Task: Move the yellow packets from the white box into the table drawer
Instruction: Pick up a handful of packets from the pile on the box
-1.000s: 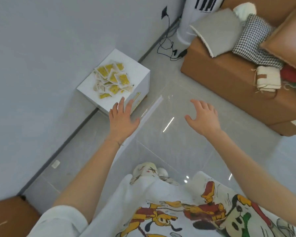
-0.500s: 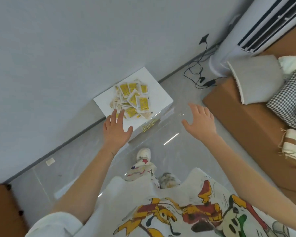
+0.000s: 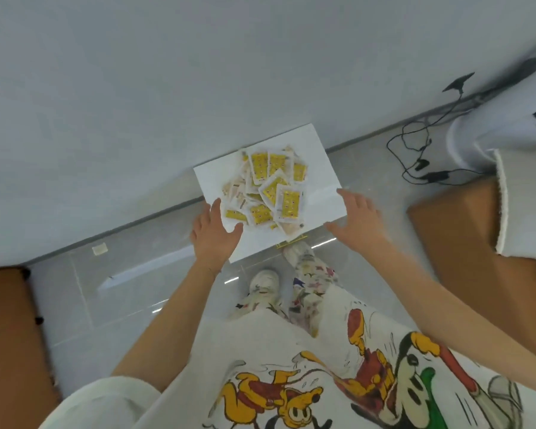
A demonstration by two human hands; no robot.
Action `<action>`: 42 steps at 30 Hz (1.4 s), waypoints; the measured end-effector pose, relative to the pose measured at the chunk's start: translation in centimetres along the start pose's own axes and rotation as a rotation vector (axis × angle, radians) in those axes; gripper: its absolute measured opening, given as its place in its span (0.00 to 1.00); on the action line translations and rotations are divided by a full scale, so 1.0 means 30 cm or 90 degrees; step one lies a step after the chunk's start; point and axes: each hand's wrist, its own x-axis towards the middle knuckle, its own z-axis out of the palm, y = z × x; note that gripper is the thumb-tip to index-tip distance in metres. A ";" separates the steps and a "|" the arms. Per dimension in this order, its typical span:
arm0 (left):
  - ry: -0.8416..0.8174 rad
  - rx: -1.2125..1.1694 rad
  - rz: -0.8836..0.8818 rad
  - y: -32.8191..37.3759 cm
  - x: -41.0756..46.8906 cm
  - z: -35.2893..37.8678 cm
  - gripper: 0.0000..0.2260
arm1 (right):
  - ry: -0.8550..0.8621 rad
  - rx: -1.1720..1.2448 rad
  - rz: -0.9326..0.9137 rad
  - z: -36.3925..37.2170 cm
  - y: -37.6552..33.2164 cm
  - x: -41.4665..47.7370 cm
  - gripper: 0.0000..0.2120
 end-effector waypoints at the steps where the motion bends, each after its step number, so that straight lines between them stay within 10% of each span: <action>1: -0.004 -0.029 -0.029 0.012 0.034 0.037 0.34 | -0.032 -0.011 -0.007 0.025 0.006 0.053 0.36; 30: 0.218 -0.091 -0.104 0.170 0.853 0.717 0.46 | -0.073 0.272 0.000 0.754 0.026 0.806 0.38; 42: 0.272 -0.302 -0.063 0.122 0.837 0.657 0.18 | 0.022 0.521 0.088 0.628 0.088 0.799 0.13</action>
